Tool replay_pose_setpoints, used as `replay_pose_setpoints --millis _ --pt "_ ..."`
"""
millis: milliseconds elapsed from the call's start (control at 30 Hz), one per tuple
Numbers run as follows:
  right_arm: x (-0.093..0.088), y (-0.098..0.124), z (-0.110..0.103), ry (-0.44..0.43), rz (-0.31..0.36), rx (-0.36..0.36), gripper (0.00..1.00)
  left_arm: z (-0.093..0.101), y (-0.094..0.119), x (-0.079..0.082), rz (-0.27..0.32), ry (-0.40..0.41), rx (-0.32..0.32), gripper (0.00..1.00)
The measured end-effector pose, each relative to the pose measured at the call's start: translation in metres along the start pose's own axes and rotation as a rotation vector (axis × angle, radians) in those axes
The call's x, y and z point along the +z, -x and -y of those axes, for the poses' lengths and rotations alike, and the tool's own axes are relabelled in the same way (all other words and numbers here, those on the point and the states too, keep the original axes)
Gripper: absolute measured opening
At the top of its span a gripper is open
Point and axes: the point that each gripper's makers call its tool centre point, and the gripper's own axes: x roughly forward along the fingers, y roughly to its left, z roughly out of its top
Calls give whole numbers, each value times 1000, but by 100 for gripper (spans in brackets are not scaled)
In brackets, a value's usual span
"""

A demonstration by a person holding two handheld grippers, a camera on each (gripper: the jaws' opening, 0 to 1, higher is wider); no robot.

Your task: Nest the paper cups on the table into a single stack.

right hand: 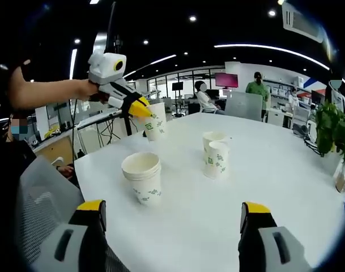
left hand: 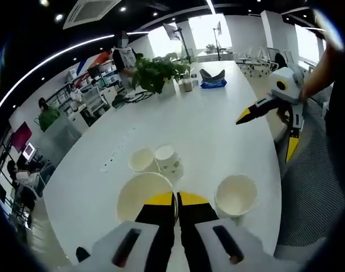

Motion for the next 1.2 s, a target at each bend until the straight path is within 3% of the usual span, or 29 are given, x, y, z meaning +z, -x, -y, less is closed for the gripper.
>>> replay_pose_setpoints --millis 200,533,900,1200 --pt "-1 0 -1 10 -1 7 100 16 12 12 21 1 -6 0" --pt "2 0 -5 21 3 12 100 50 21 25 38 -38 -75 0" --pt "1 0 -5 29 2 13 100 75 13 21 23 -66 -130 0" --pt "0 0 -3 31 -1 11 100 84 3 18 12 -74 -155 0"
